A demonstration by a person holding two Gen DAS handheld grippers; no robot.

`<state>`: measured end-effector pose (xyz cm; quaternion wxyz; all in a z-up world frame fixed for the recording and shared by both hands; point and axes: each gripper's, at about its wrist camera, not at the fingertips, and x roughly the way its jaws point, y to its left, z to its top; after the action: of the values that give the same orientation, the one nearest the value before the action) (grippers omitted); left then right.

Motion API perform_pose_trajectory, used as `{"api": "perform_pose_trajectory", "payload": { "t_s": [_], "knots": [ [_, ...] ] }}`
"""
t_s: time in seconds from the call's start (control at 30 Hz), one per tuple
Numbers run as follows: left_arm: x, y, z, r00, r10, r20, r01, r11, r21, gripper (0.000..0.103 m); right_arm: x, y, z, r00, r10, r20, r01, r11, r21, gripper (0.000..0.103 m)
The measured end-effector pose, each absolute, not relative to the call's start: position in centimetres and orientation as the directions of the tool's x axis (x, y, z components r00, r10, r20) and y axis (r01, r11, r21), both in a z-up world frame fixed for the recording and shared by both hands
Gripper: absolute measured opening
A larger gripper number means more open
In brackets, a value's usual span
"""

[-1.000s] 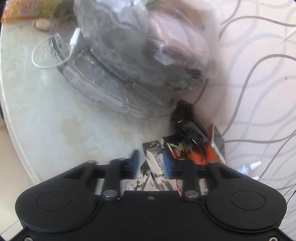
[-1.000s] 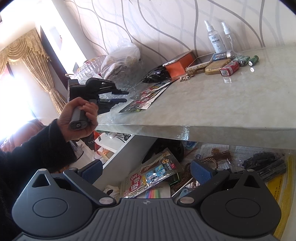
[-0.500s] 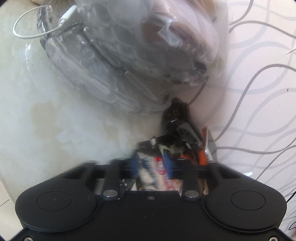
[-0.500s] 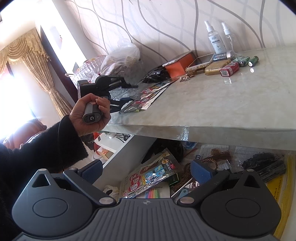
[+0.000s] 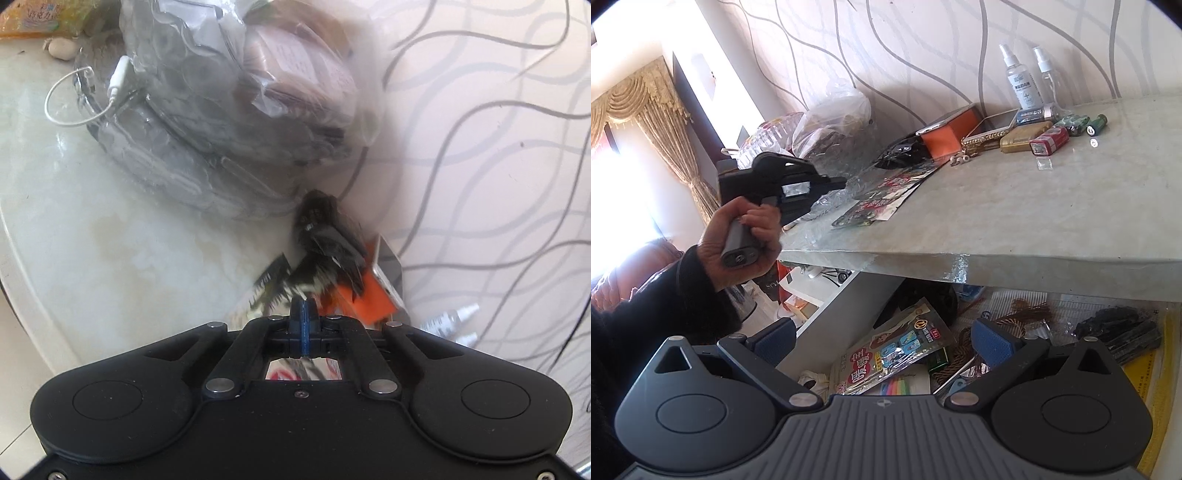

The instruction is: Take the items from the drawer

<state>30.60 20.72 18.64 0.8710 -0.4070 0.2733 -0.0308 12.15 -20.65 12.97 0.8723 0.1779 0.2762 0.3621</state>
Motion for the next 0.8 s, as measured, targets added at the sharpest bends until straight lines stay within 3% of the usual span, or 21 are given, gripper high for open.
{"api": "perform_pose_trajectory", "payload": {
  "t_s": [0.17,0.23,0.27,0.3,0.63,0.8],
  "knots": [
    [30.4,19.4,19.2,0.836,-0.266,-0.48,-0.149,0.732,-0.664,0.002,12.3,-20.6,12.9,0.581,0.731,-0.359,-0.531,0.674,0.513,0.103],
    [30.8,18.6,20.1,0.836,-0.211,-0.507,-0.155,0.795,-0.586,0.015,12.2,-20.5,12.9,0.581,0.729,-0.362,-0.531,0.677,0.51,0.103],
    [31.2,18.4,20.3,0.828,-0.189,-0.527,-0.17,0.812,-0.559,0.032,12.3,-20.5,12.9,0.581,0.729,-0.362,-0.532,0.677,0.509,0.103],
    [31.5,18.4,20.2,0.816,-0.183,-0.549,-0.197,0.804,-0.561,0.04,12.3,-20.5,12.9,0.581,0.729,-0.362,-0.532,0.677,0.509,0.103],
    [33.6,19.6,18.1,0.803,-0.203,-0.56,-0.265,0.72,-0.642,0.041,12.5,-20.4,12.9,0.581,0.729,-0.363,-0.535,0.678,0.505,0.103],
    [33.3,19.9,18.1,0.827,-0.227,-0.514,-0.238,0.687,-0.687,0.041,12.6,-20.4,12.8,0.581,0.729,-0.363,-0.536,0.678,0.503,0.103]
  ]
}}
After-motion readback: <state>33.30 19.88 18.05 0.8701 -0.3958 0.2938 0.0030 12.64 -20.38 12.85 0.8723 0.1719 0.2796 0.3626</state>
